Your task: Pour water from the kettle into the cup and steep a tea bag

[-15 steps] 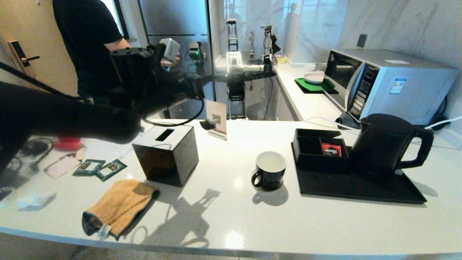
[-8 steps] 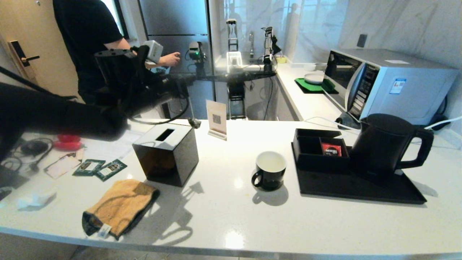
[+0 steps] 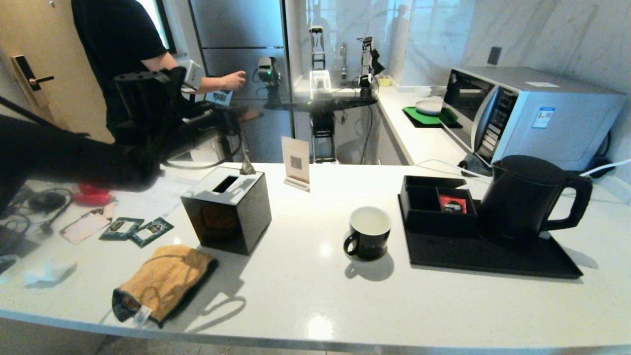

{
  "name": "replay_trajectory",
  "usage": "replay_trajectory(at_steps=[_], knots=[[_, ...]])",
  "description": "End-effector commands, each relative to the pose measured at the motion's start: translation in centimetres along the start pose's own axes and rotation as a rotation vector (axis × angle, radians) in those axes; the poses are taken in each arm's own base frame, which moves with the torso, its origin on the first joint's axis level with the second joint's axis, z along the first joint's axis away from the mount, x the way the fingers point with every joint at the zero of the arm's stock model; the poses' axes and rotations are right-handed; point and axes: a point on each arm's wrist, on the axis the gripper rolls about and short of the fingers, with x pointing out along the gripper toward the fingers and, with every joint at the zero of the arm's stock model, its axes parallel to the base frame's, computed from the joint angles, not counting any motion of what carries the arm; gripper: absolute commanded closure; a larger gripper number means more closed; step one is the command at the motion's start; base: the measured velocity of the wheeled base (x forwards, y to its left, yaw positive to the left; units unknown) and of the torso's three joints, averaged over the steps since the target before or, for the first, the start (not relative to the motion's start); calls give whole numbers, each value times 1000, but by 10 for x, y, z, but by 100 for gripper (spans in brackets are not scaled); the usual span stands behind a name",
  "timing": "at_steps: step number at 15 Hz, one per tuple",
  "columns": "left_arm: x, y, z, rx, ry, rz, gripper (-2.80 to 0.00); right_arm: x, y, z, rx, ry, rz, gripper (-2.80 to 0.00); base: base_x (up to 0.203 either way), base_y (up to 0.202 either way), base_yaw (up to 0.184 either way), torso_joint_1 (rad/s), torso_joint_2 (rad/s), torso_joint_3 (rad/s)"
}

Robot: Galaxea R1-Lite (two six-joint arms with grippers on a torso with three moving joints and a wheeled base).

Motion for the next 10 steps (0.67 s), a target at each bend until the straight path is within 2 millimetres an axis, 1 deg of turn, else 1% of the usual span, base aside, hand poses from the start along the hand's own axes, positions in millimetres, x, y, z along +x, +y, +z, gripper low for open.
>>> replay_trajectory(at_steps=[1,3,5,10], knots=[[-1,7,-2,-4,7,17,0,0,0,0,0,1,0,0,0,0,0,0,0,0],[-3,14,-3,-9,21,38,0,0,0,0,0,1,0,0,0,0,0,0,0,0],[-3,17,-5,-11,26,44,0,0,0,0,0,1,0,0,0,0,0,0,0,0],[-5,18,-7,-14,31,66,0,0,0,0,0,1,0,0,0,0,0,0,0,0]])
